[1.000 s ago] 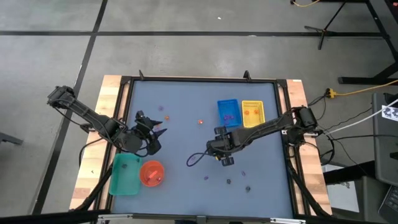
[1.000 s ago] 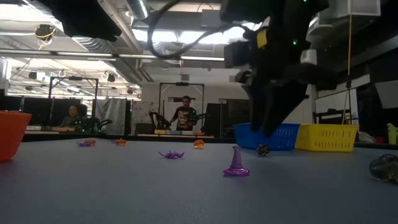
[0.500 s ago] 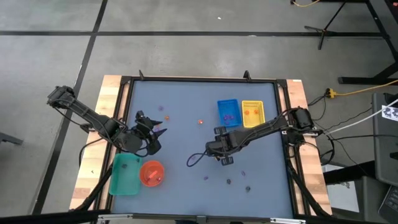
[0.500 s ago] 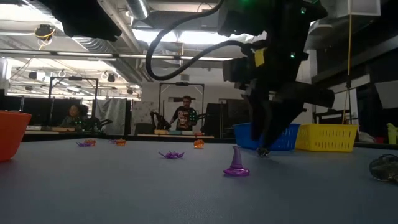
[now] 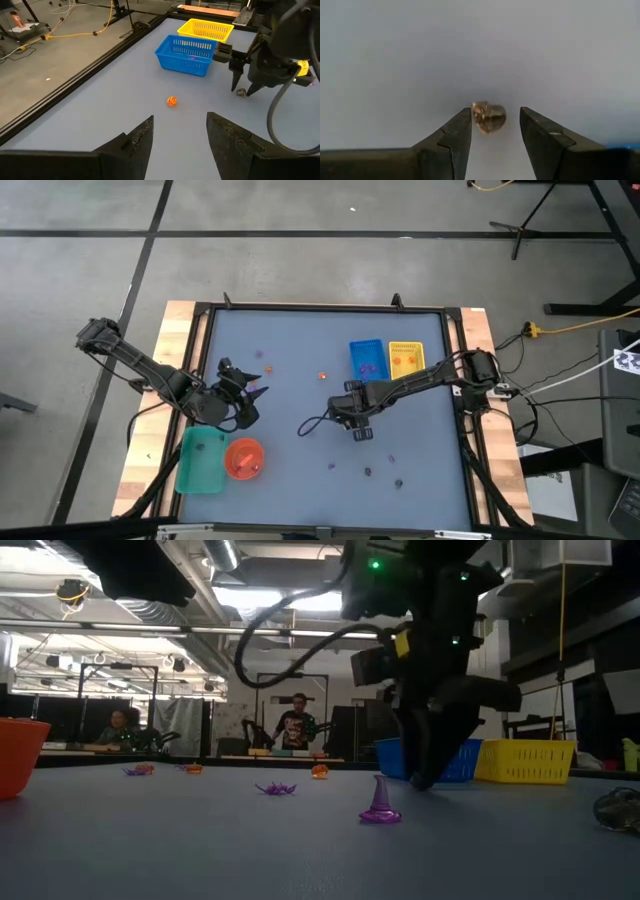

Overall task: Sort Halloween decoration
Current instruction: Put the brown skull toy into the green bin

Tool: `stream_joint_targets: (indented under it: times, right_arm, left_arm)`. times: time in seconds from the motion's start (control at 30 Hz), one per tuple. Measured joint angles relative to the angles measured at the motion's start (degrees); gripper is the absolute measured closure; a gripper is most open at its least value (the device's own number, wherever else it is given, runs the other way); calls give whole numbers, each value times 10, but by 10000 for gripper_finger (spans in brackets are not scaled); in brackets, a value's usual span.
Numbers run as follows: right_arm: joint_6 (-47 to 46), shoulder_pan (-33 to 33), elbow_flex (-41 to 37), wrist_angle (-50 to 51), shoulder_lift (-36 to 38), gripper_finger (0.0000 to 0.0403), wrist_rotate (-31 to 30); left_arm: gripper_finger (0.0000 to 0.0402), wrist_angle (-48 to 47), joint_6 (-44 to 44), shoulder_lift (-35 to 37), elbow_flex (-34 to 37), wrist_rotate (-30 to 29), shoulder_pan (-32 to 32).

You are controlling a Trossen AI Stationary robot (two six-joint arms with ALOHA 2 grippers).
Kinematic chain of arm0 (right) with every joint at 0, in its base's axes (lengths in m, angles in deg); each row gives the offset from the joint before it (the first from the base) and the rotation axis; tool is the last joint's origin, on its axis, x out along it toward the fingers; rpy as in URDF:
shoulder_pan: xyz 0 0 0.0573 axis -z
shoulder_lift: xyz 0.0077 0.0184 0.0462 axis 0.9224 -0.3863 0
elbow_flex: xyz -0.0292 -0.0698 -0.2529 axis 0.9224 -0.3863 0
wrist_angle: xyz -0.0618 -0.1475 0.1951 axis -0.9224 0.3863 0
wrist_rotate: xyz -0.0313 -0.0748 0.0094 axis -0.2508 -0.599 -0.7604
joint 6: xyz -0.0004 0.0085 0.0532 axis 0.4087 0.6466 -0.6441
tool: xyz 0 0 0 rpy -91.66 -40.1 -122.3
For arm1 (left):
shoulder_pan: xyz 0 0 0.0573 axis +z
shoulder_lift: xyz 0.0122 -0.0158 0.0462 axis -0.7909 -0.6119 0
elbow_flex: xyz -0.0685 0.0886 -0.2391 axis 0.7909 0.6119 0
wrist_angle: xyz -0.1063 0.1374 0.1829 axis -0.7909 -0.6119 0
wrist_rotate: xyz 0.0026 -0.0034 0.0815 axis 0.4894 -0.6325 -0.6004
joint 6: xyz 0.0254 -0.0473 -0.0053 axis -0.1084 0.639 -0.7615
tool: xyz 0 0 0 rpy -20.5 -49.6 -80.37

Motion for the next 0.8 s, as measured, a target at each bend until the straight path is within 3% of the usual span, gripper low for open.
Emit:
stream_joint_targets:
  times: [0.2,0.8]
  right_arm:
    - [0,10,1,2,-10,237,28]
    - [0,8,1,3,-14,238,35]
  left_arm:
    - [234,0,0,0,0,0,0]
    - [234,1,0,0,0,0,0]
